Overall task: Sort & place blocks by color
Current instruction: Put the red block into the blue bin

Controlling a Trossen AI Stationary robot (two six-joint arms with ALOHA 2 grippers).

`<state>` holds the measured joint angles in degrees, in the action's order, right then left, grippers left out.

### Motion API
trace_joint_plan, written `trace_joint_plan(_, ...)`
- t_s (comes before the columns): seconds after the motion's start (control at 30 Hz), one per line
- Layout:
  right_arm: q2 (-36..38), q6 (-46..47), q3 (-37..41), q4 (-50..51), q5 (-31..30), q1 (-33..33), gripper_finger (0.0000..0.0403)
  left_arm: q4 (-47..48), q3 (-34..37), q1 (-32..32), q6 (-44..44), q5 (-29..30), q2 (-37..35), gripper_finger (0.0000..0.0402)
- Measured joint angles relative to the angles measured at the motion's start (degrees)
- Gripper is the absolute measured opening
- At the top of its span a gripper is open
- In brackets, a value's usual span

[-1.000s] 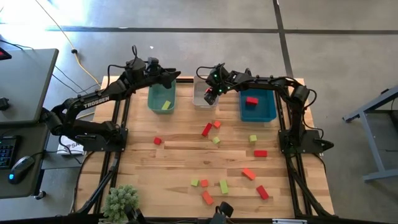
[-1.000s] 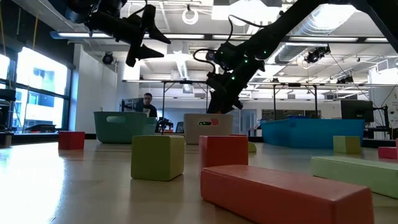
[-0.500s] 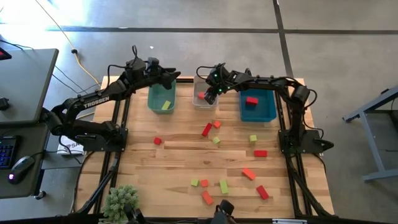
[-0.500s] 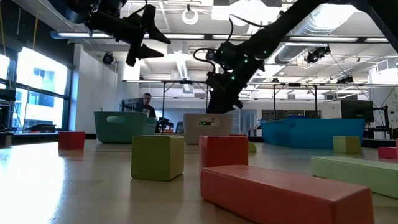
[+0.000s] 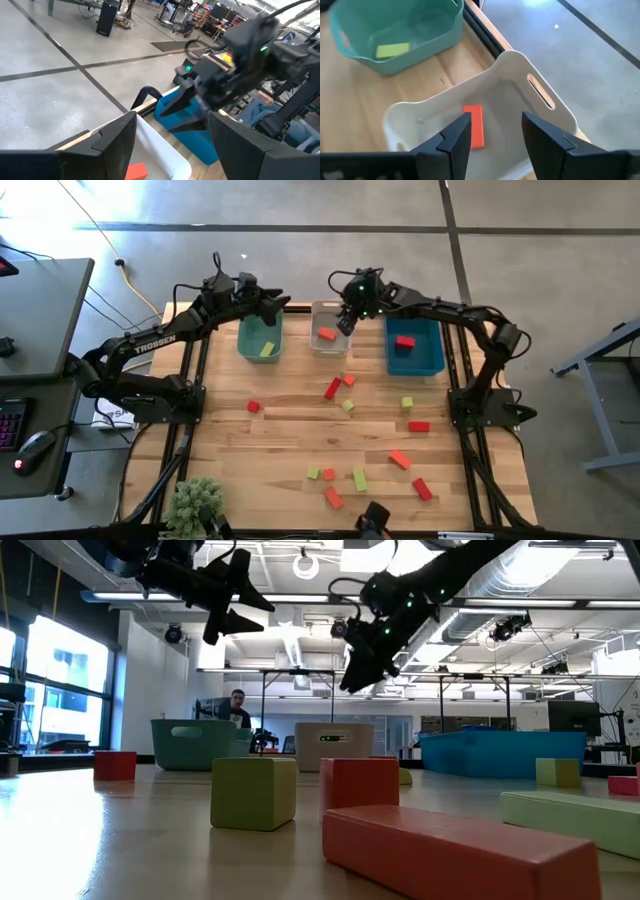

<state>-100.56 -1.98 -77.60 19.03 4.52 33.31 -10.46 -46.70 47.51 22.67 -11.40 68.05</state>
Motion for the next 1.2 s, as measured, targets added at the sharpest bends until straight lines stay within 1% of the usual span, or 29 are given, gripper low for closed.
trace_joint_plan(0.1,2.6,0.35,0.0,3.32,0.04,-0.64,0.0163,0.22,0.0,0.0,-1.64,0.0,0.0,0.0239)
trace_joint_plan(0.27,6.88,3.97,-0.01,10.18,-0.03,-2.55,0.0165,0.24,0.0,0.0,-3.38,-0.09,-0.02,0.0239)
trace_joint_plan(0.53,12.86,5.23,-0.02,23.62,-1.08,-8.5,0.0198,0.4,0.0,-0.02,-3.38,-0.66,0.0,0.0239)
trace_joint_plan(0.7,14.09,8.53,-0.02,35.65,-1.08,-14.08,0.0201,0.4,0.0,-0.02,-3.39,-3.5,-0.02,0.0239)
trace_joint_plan(0.83,14.04,11.69,-0.02,43.3,-1.11,-19.51,0.0201,0.42,0.0,-0.11,-3.4,-5.42,0.0,0.0239)
trace_joint_plan(0.93,14.02,14.42,-0.02,46.15,-1.37,-23.56,0.0201,0.43,0.0,-0.2,-4.31,-6.82,-0.02,0.0239)
trace_joint_plan(1.2,13.97,23.34,1.63,51.22,-1.51,-34.12,0.0201,3.6,0.0,-1.09,-8.13,-6.97,-0.02,0.0239)
